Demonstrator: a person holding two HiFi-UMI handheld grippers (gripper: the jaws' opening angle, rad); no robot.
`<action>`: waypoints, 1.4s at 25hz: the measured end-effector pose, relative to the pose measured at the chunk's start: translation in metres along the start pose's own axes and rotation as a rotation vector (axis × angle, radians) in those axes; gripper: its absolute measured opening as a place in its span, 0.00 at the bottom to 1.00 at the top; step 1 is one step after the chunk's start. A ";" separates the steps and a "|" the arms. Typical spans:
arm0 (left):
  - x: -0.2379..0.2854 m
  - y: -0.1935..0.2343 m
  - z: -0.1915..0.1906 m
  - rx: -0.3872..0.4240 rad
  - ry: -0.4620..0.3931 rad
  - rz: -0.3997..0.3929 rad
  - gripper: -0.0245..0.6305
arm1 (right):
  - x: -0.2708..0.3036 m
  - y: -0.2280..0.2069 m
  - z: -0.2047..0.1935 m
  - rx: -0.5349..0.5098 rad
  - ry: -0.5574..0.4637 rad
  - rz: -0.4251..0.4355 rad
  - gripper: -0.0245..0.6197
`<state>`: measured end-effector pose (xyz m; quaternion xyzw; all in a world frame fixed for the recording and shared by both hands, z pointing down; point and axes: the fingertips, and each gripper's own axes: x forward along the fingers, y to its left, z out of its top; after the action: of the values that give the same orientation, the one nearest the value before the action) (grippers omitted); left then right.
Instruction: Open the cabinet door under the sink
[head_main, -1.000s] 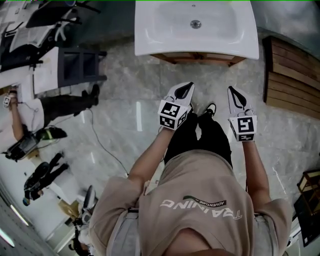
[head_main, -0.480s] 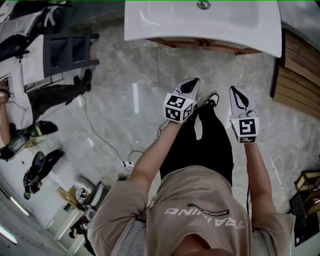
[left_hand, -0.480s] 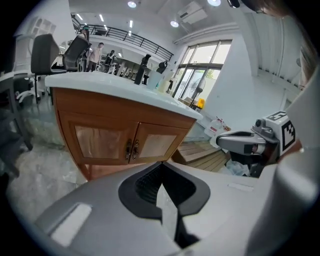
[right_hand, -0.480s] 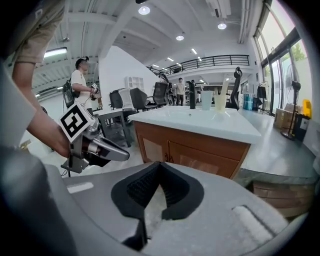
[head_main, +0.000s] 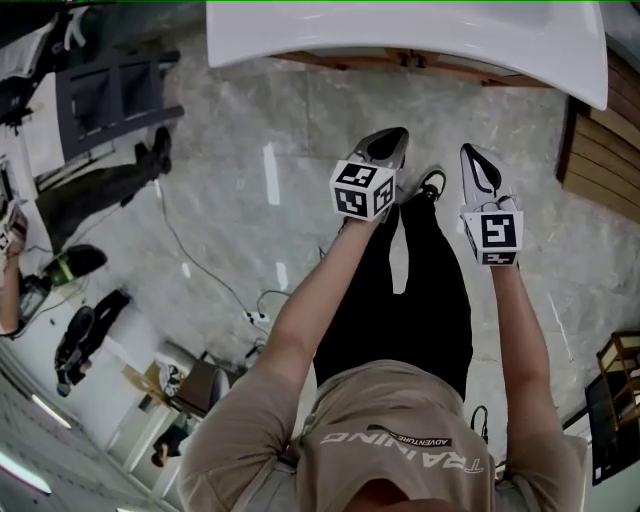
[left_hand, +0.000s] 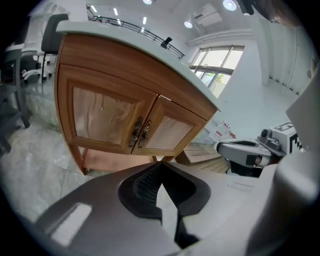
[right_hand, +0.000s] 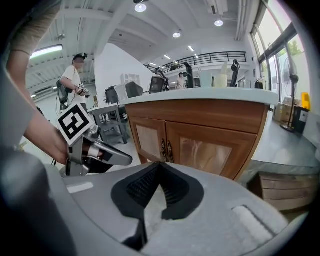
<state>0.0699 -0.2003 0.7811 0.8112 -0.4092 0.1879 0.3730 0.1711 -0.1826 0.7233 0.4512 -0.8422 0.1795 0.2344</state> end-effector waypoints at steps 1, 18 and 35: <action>0.006 0.007 -0.003 -0.019 -0.003 0.003 0.06 | 0.005 -0.002 -0.004 0.004 0.003 -0.003 0.04; 0.069 0.066 0.016 -0.530 -0.287 -0.138 0.06 | 0.033 0.003 -0.007 -0.043 -0.050 0.019 0.04; 0.112 0.090 0.056 -1.168 -0.699 -0.353 0.29 | 0.029 -0.027 -0.024 0.008 -0.023 0.016 0.04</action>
<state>0.0638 -0.3359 0.8536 0.5454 -0.4012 -0.3978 0.6191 0.1850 -0.2043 0.7615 0.4476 -0.8476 0.1795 0.2214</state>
